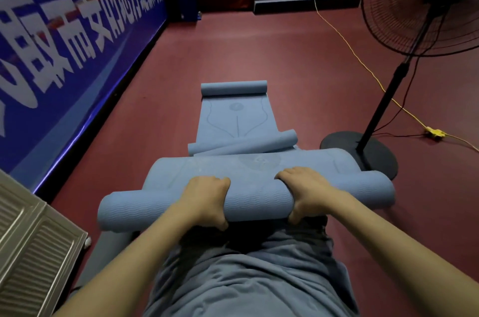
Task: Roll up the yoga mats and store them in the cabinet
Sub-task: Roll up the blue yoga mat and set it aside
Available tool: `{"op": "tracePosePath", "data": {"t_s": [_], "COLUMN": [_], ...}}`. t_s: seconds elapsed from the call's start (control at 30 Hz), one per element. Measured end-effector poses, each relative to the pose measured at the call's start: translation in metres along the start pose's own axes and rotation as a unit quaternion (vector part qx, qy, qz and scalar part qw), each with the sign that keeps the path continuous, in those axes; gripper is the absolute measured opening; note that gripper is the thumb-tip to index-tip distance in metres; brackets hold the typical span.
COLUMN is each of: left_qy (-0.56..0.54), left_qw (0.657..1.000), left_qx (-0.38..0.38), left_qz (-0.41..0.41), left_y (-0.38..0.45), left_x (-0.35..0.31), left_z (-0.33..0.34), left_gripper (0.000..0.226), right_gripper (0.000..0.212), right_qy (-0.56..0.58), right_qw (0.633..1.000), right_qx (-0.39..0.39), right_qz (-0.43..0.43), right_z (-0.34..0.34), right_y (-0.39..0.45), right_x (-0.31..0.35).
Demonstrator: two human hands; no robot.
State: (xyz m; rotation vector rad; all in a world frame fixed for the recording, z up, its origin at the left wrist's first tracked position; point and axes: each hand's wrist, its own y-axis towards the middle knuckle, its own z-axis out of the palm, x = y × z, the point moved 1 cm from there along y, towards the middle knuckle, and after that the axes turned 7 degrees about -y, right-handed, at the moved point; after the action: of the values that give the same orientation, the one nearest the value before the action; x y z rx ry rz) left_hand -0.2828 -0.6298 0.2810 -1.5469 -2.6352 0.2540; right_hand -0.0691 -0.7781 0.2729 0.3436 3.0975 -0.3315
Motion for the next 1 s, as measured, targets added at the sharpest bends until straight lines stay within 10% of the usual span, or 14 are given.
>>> {"op": "tracePosePath", "data": {"t_s": [0.2, 0.37, 1.0], "left_qy": [-0.095, -0.109, -0.003], "left_qw": [0.982, 0.983, 0.984], "left_qx": [0.159, 0.147, -0.169], "left_qz": [-0.022, -0.018, -0.048], "left_y": [0.041, 0.044, 0.023], "left_x": [0.022, 0.026, 0.000], "left_z": [-0.031, -0.024, 0.027], "left_gripper": [0.074, 0.079, 0.138], "right_gripper": [0.080, 0.076, 0.092], "right_qy": [-0.029, -0.021, 0.011], "right_qw": [0.991, 0.967, 0.993], "right_qx": [-0.127, -0.243, 0.100], "right_qz": [0.037, 0.073, 0.054], "right_z": [0.025, 0.042, -0.027], "right_y": [0.006, 0.006, 0.056], "right_x": [0.015, 0.023, -0.007]}}
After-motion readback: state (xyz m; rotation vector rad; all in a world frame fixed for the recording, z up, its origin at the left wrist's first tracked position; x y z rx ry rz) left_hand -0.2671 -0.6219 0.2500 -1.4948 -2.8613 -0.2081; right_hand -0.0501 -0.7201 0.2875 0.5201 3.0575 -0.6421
